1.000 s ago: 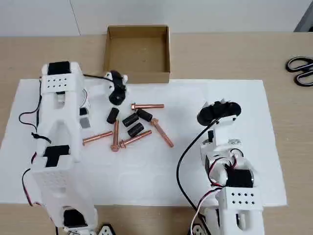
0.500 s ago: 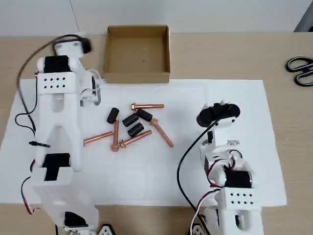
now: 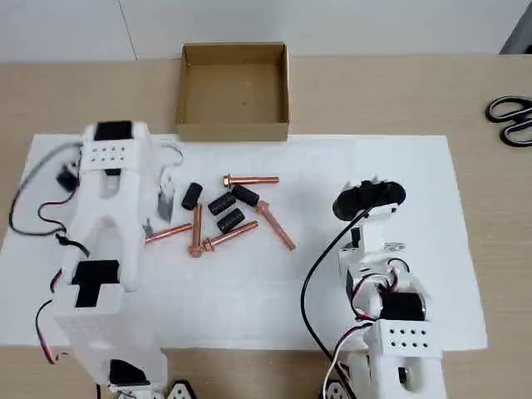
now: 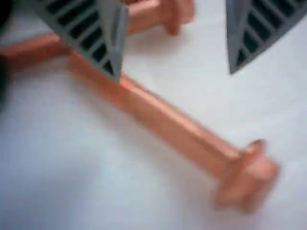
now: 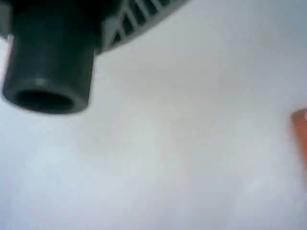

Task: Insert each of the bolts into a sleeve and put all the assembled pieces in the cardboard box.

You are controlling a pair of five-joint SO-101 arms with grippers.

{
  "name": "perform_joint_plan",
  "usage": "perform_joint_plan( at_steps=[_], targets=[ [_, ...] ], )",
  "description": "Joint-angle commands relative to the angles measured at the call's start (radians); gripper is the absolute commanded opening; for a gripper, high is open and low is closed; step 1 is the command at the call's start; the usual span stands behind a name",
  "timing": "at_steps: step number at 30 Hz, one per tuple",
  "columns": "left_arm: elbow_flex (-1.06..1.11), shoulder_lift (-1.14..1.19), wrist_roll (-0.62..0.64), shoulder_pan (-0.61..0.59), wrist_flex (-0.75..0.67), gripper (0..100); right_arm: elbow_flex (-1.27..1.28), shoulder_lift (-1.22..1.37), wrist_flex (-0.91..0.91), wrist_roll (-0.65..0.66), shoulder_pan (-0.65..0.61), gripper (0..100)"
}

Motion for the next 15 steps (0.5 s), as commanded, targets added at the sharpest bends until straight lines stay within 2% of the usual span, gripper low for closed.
perform_joint_plan(
  at_steps=[1, 5, 11, 15],
  targets=[
    [0.068, -0.068, 0.044, 0.003, 0.020, 14, -0.006, -0.018, -0.019, 0.011, 0.005, 0.7],
    [0.074, -0.068, 0.054, 0.002, 0.020, 14, -0.006, -0.018, -0.021, 0.011, 0.005, 0.7],
    [0.071, -0.068, 0.187, 0.005, 0.018, 14, -0.006, -0.018, -0.021, 0.011, 0.005, 0.7],
    [0.071, -0.068, 0.203, 0.044, 0.018, 14, -0.006, -0.018, -0.019, 0.011, 0.005, 0.7]
  ],
)
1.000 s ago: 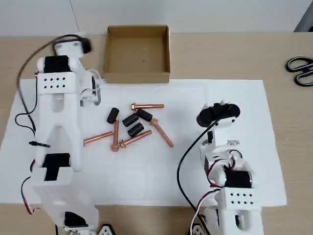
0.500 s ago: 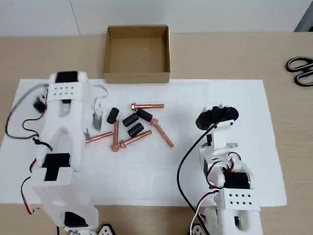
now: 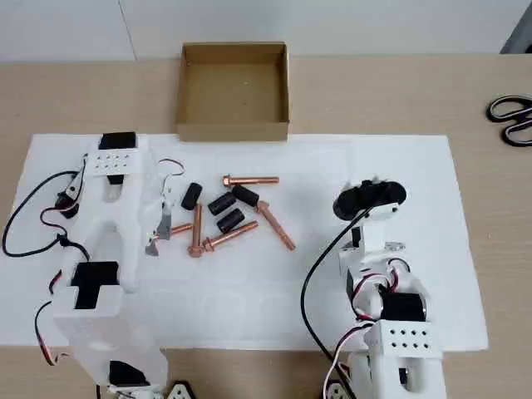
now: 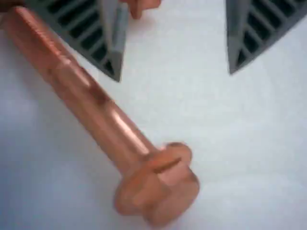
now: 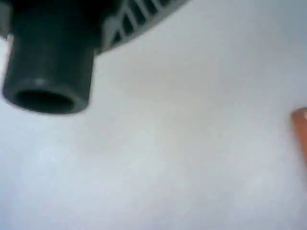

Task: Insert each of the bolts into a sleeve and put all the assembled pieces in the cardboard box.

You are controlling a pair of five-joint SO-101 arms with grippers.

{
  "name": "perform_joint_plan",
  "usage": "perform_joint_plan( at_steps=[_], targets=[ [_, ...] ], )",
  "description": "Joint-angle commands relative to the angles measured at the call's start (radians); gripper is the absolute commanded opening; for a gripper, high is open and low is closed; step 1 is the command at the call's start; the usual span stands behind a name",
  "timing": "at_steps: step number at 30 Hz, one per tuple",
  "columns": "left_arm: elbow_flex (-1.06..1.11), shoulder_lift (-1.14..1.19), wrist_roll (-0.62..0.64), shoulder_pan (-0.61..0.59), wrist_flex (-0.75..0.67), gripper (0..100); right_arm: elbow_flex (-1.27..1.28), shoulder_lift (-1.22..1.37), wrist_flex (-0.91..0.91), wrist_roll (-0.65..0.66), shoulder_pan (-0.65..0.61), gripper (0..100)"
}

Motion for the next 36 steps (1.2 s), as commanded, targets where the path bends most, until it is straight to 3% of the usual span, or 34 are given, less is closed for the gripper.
perform_joint_plan(
  at_steps=[1, 16, 22, 32, 36],
  targets=[
    [-0.004, -0.063, 0.015, 0.034, 0.018, 14, -0.006, -0.018, -0.016, 0.011, 0.005, 0.7],
    [-0.074, -0.063, 0.058, 0.023, 0.017, 14, -0.006, -0.018, -0.016, 0.011, 0.005, 0.7],
    [-0.122, -0.063, 0.094, -0.051, 0.012, 14, -0.006, -0.015, -0.016, 0.011, 0.005, 0.7],
    [-0.107, -0.051, 0.097, -0.058, 0.012, 14, -0.006, -0.015, -0.016, 0.008, 0.005, 0.7],
    [-0.048, -0.051, 0.094, -0.063, -0.052, 14, -0.006, -0.012, -0.016, 0.005, 0.004, 0.7]
  ],
)
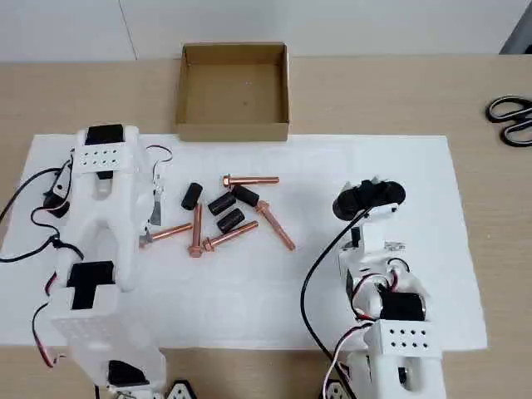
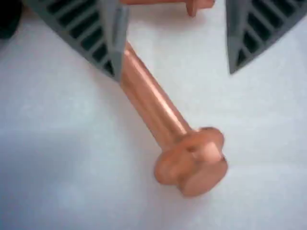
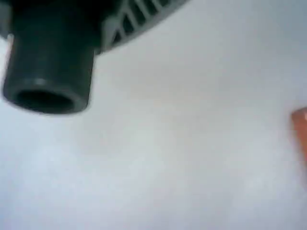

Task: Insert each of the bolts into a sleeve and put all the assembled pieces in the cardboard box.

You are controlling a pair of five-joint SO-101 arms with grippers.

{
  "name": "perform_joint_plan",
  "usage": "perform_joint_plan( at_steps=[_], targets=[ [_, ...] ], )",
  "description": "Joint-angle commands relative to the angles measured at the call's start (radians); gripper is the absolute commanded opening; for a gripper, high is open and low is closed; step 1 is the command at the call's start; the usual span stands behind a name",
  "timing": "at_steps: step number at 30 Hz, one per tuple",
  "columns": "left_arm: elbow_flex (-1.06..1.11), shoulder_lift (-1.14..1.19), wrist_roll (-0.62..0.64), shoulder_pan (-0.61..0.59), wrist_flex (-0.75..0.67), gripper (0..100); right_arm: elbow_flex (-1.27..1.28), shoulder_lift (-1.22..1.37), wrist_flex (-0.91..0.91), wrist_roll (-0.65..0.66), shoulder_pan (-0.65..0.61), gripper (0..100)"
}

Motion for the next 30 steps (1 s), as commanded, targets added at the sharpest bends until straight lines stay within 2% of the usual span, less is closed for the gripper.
perform_joint_plan(
  at_steps=[1, 11, 15, 22, 30],
  targets=[
    [0.035, -0.051, 0.003, -0.006, -0.060, 14, -0.006, -0.012, -0.016, 0.005, 0.004, 0.7],
    [0.087, -0.051, 0.002, -0.006, -0.173, 14, -0.006, -0.012, -0.015, 0.009, 0.004, 0.7],
    [0.087, 0.000, 0.002, -0.006, -0.166, 14, -0.005, -0.010, -0.015, 0.009, 0.004, 0.7],
    [0.082, 0.175, 0.002, -0.005, -0.061, 14, -0.005, -0.010, -0.015, 0.009, 0.004, 0.7],
    [0.019, 0.321, -0.011, -0.003, -0.052, 14, -0.005, -0.012, -0.015, 0.009, 0.004, 0.7]
  ],
)
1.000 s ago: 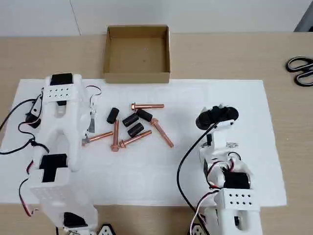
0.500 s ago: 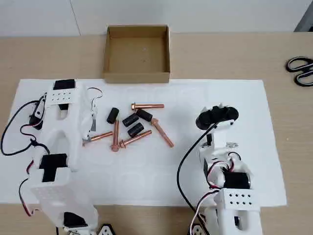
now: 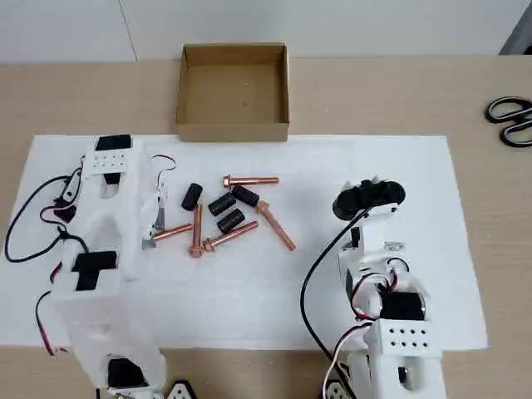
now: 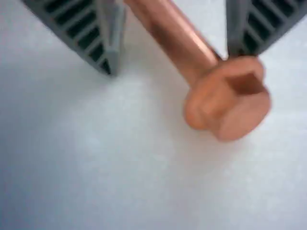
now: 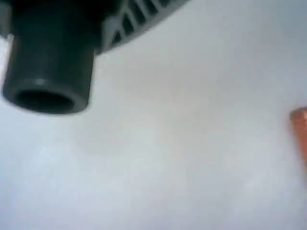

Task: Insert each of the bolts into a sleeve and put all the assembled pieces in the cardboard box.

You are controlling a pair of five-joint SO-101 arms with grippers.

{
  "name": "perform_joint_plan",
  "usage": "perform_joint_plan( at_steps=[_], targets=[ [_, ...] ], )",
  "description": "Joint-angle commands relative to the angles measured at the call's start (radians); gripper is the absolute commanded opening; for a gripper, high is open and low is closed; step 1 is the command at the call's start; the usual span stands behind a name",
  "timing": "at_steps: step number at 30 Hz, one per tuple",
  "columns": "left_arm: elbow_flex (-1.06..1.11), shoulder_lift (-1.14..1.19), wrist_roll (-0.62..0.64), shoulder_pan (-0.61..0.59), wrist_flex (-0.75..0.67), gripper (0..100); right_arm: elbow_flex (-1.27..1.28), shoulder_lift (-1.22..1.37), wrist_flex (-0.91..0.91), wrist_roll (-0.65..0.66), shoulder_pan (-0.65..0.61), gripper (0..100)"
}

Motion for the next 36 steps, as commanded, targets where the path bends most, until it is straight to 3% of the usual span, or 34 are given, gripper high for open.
perform_joint_plan(
  at_steps=[1, 5, 10, 15, 28, 31, 36],
  targets=[
    [0.008, 0.140, -0.034, -0.005, 0.038, 14, -0.005, -0.013, -0.015, 0.009, 0.005, 0.7],
    [0.005, 0.166, -0.083, -0.008, 0.038, 13, -0.005, -0.016, -0.015, 0.009, 0.005, 0.7],
    [-0.016, 0.140, -0.078, -0.002, 0.038, 1, -0.006, -0.016, -0.015, 0.009, 0.005, 0.7],
    [-0.085, 0.066, -0.078, 0.003, 0.112, 1, -0.006, -0.016, -0.015, 0.005, 0.005, 0.7],
    [-0.166, -0.506, -0.092, 0.068, 0.121, 1, -0.006, -0.018, -0.019, 0.002, 0.005, 0.7],
    [-0.249, -0.626, -0.252, 0.064, 0.121, 1, -0.014, -0.019, -0.022, 0.009, -0.016, 1.0],
    [-0.289, -0.812, -0.600, 0.086, 0.121, 1, -0.014, -0.019, -0.021, 0.009, -0.188, 0.9]
  ],
)
